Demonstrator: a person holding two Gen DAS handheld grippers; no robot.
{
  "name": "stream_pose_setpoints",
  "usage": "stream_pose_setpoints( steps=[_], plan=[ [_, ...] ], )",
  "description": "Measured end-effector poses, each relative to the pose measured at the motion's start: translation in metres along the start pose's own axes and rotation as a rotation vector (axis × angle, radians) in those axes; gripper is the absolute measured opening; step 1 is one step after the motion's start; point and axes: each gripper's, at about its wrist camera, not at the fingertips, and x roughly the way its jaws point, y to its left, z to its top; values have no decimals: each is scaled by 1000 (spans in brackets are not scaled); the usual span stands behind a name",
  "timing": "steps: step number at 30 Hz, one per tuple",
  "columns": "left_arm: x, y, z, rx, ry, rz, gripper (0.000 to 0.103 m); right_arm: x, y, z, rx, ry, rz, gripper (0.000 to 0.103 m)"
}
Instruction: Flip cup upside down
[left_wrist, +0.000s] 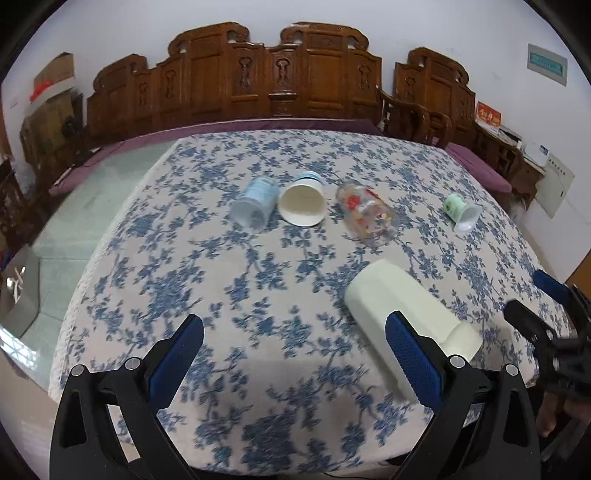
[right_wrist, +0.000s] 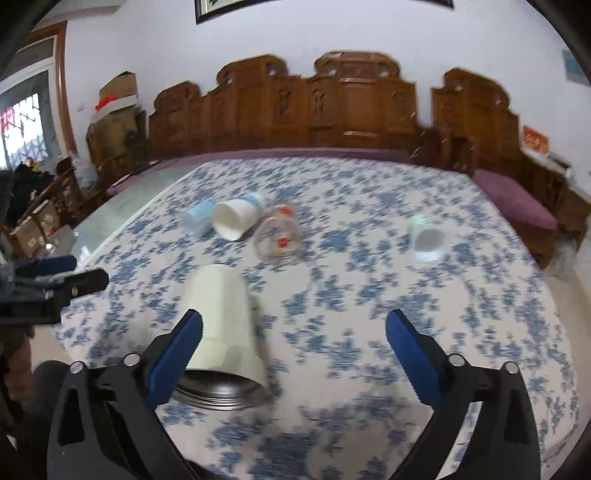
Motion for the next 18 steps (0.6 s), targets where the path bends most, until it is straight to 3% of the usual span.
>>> stream_pose_setpoints(
  steps=[6, 8, 18],
  plan=[
    [20, -29, 21, -9, 45, -25, 95, -8, -24, -15, 30, -51, -13, 100],
    [27, -36, 26, -19, 69, -29, 90, -8, -28, -19, 36, -58, -17, 100],
    [84, -55, 32, -137, 293, -63, 85, -4, -42, -28, 89, -30, 34, 100]
  ],
)
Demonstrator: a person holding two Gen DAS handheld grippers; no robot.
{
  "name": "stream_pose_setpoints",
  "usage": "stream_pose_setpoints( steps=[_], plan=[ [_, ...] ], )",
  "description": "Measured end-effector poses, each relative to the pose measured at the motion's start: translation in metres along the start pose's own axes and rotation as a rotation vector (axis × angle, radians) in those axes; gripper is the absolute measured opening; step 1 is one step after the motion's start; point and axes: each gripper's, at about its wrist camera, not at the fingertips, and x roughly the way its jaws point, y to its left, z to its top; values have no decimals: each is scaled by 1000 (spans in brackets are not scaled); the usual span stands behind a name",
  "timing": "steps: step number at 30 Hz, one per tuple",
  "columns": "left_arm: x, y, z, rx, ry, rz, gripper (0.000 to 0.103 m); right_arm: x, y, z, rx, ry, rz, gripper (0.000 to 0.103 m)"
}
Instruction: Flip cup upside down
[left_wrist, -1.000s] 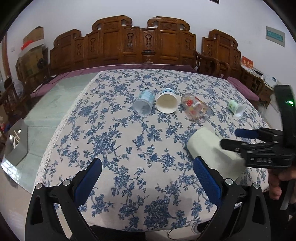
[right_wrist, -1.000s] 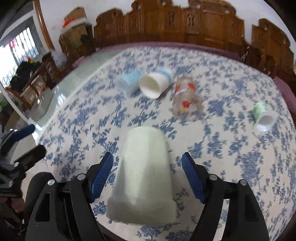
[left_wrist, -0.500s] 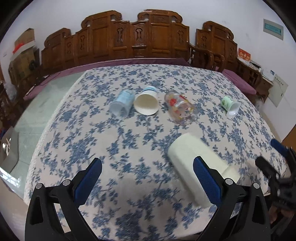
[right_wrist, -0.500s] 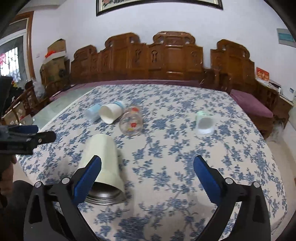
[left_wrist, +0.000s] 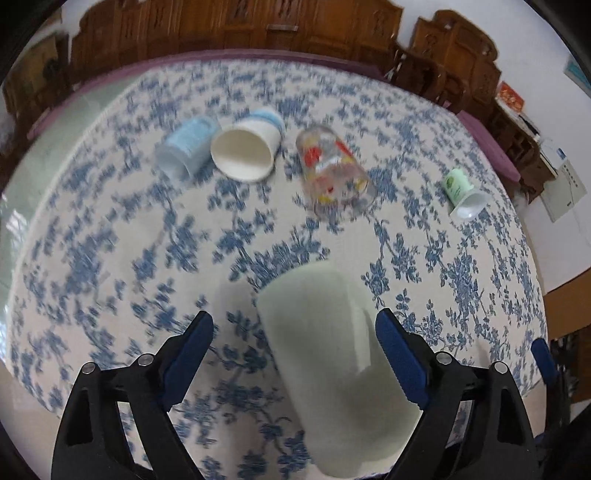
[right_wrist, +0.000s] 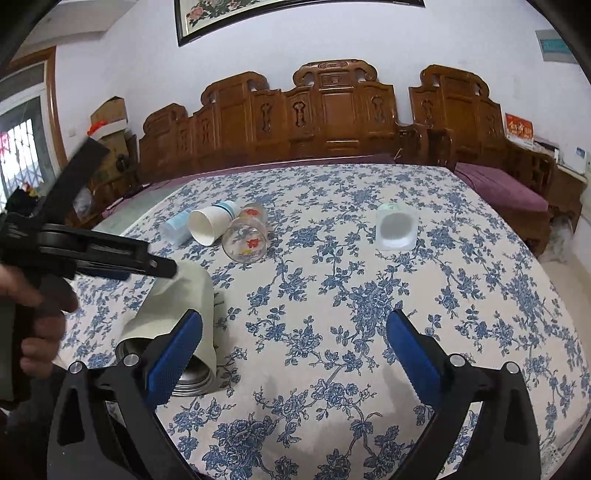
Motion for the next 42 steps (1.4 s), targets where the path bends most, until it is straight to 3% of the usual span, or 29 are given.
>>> stream_pose_setpoints(
  steps=[12, 18, 24, 26, 34, 42],
  plan=[
    [39, -3, 9, -127, 157, -76, 81, 0, -9, 0, 35, 0, 9, 100],
    [54, -4, 14, -131, 212, -80, 81, 4, -15, -3, 76, 23, 36, 100],
    [54, -5, 18, -102, 218, -88, 76, 8, -15, -6, 76, 37, 39, 100],
    [48, -8, 19, -69, 197, -79, 74, 10, -15, -7, 74, 41, 37, 100],
    [-28, -21, -3, 117, -17, -49, 72, 12, -14, -10, 76, 51, 39, 100],
    [-62, -21, -12, 196, -148, -13, 71, 14, -12, -10, 64, 54, 29, 100]
  ],
)
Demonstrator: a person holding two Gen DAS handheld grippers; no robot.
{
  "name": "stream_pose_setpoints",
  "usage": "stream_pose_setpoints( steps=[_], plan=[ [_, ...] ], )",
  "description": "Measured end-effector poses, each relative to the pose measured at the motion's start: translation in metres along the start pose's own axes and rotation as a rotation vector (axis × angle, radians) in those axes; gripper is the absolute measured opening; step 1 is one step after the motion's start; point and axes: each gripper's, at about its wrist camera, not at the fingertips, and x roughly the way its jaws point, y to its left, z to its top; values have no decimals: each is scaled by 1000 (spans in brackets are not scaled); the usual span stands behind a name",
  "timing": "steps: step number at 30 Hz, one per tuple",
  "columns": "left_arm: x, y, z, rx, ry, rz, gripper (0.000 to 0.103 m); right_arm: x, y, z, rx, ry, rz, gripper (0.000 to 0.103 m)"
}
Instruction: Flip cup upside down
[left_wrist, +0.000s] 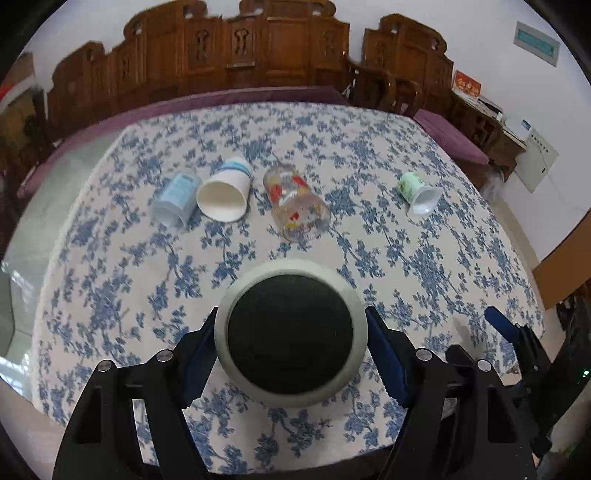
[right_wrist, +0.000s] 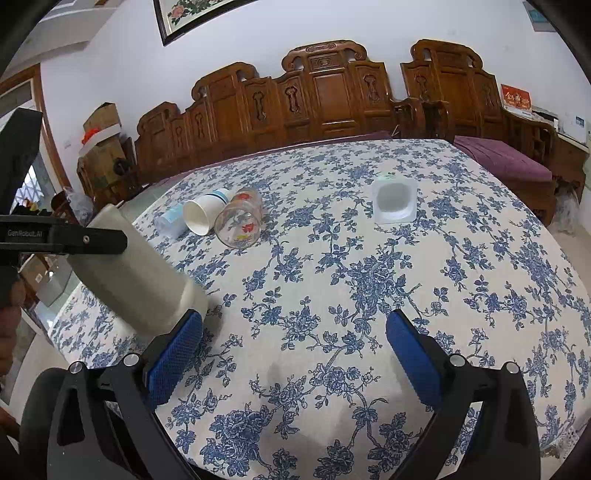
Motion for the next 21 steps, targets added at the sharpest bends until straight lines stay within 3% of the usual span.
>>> stream_pose_setpoints(
  steps=[11, 21],
  plan=[
    [20, -24, 18, 121, -53, 100, 71, 0, -1, -2, 5, 10, -2, 100],
    [38, -35, 25, 137, -49, 94, 71, 0, 1, -2, -3, 7, -6, 100]
  ],
)
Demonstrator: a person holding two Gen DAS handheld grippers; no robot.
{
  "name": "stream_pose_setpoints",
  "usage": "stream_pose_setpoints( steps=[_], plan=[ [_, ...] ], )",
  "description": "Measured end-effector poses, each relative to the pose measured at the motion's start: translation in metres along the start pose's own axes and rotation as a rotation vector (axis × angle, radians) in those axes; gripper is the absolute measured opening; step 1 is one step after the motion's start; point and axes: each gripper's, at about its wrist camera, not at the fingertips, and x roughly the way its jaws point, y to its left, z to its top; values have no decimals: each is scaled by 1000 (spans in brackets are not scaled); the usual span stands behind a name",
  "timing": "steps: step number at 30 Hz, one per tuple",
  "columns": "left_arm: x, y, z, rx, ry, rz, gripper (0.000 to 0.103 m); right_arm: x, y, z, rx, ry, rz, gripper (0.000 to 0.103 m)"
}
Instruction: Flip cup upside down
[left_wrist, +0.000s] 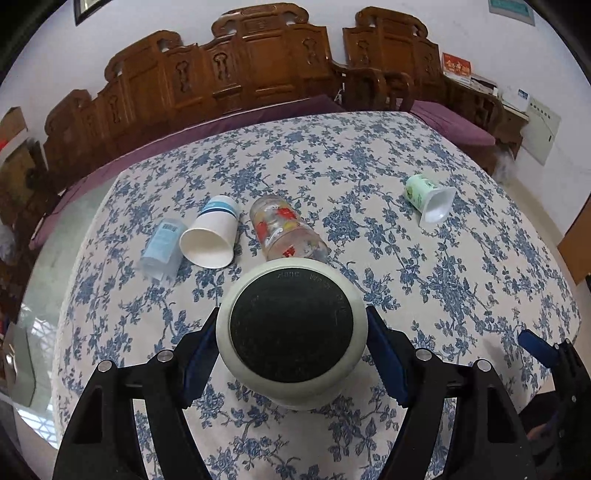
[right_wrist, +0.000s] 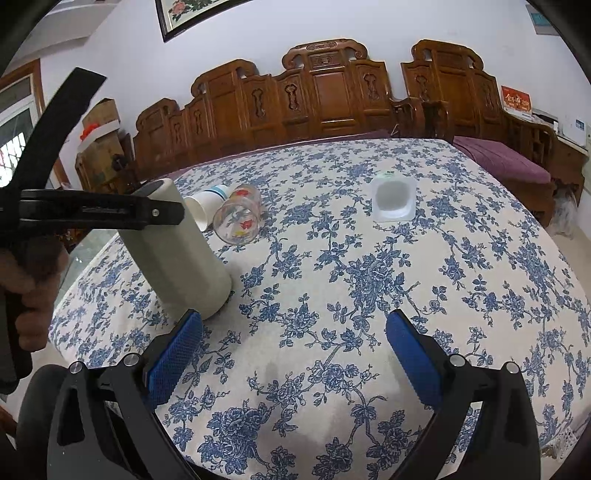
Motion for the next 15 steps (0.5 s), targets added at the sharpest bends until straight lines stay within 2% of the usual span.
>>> stream_pose_setpoints(
  steps=[13, 15],
  plan=[
    [1, 2, -5, -16, -22, -9, 72, 0, 2, 0, -5, 1, 2, 100],
    [-1, 2, -8, -25, -28, 1, 76, -4, 1, 2, -6, -9, -4, 100]
  ],
)
